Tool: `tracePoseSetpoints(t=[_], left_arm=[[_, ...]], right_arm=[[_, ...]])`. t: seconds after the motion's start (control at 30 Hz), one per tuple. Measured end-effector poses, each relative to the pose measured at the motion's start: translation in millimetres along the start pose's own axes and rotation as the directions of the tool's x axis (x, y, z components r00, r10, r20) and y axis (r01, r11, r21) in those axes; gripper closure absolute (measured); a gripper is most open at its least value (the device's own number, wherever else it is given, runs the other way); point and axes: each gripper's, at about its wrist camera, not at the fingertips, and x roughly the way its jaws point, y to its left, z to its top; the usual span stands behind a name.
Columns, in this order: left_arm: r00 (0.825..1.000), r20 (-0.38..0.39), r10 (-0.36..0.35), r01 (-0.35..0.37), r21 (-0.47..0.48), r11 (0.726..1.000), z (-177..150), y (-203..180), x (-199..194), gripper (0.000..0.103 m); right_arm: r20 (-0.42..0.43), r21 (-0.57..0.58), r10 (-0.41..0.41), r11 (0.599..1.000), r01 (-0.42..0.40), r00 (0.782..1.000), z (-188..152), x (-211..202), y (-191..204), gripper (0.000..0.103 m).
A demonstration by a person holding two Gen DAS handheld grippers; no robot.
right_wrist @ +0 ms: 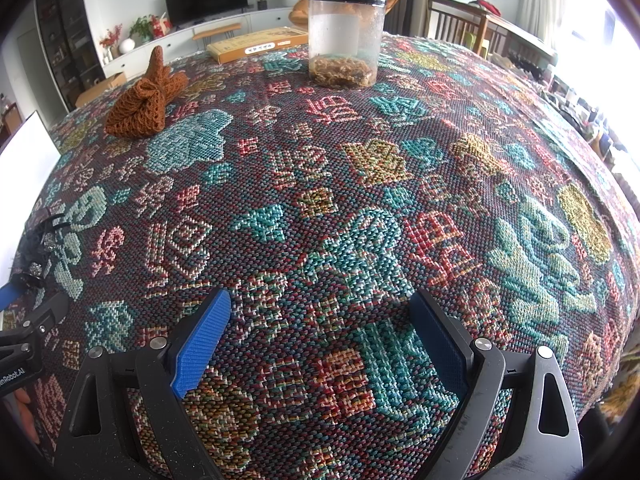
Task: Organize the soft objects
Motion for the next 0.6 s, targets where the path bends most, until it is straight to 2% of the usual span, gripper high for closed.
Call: tracePoseSetpoints(t=[0.1,0.17,0.23,0.37,0.4,0.43,0.47,0.53,0.57,0.6], left_arm=[[1.0,0.0,0.0,0.0,0.0,1.0,0.0,0.0,0.0,0.0],[1.0,0.0,0.0,0.0,0.0,1.0,0.0,0.1,-0.1,0.0],[1.0,0.0,0.0,0.0,0.0,1.0,0.0,0.2,-0.1,0.0],[1.0,0.0,0.0,0.0,0.0,1.0,0.1,0.1,-0.2,0.0],[1.0,0.0,0.0,0.0,0.0,1.0,0.1,0.0,-0.2,0.0],[1.0,0.0,0.0,0.0,0.0,1.0,0.1,0.1,-0.3,0.0],[1.0,0.0,0.0,0.0,0.0,1.0,0.1,0.1,-0.4,0.0],[1.0,0.003,-0.006,0.006,-0.007,1.0,1.0,0.1,0.3,0.0],[1.0,0.009,-0.021,0.021,-0.019,1.0,1.1,2.2,-0.6,0.0],[0.999,0.017,-0.041,0.042,-0.037,0.998,1.2,5.9,-1.8,0.0]], right_arm=[[0.057,0.065,0.152,0.986,-0.155,0.987,9.9,-11.0,-12.9,0.011],[0.084,0.056,0.168,0.983,-0.173,0.982,18.1,-14.1,-13.1,0.011],[0.109,-0.007,0.188,0.982,-0.188,0.976,59.1,-18.5,2.8,0.011],[0.052,-0.074,0.252,0.966,-0.248,0.966,120.9,-6.3,53.9,0.011],[0.052,-0.074,0.252,0.966,-0.248,0.966,120.9,-6.3,53.9,0.011],[0.034,-0.09,0.265,0.961,-0.261,0.964,132.0,0.4,68.7,0.011],[-0.001,-0.131,0.286,0.95,-0.284,0.958,150.2,15.5,101.1,0.011],[-0.067,-0.18,0.282,0.94,-0.29,0.957,163.8,37.1,134.0,0.011],[-0.067,-0.18,0.282,0.94,-0.29,0.957,163.8,37.1,134.0,0.011],[-0.114,-0.198,0.261,0.94,-0.279,0.959,172.6,59.9,157.2,0.012]])
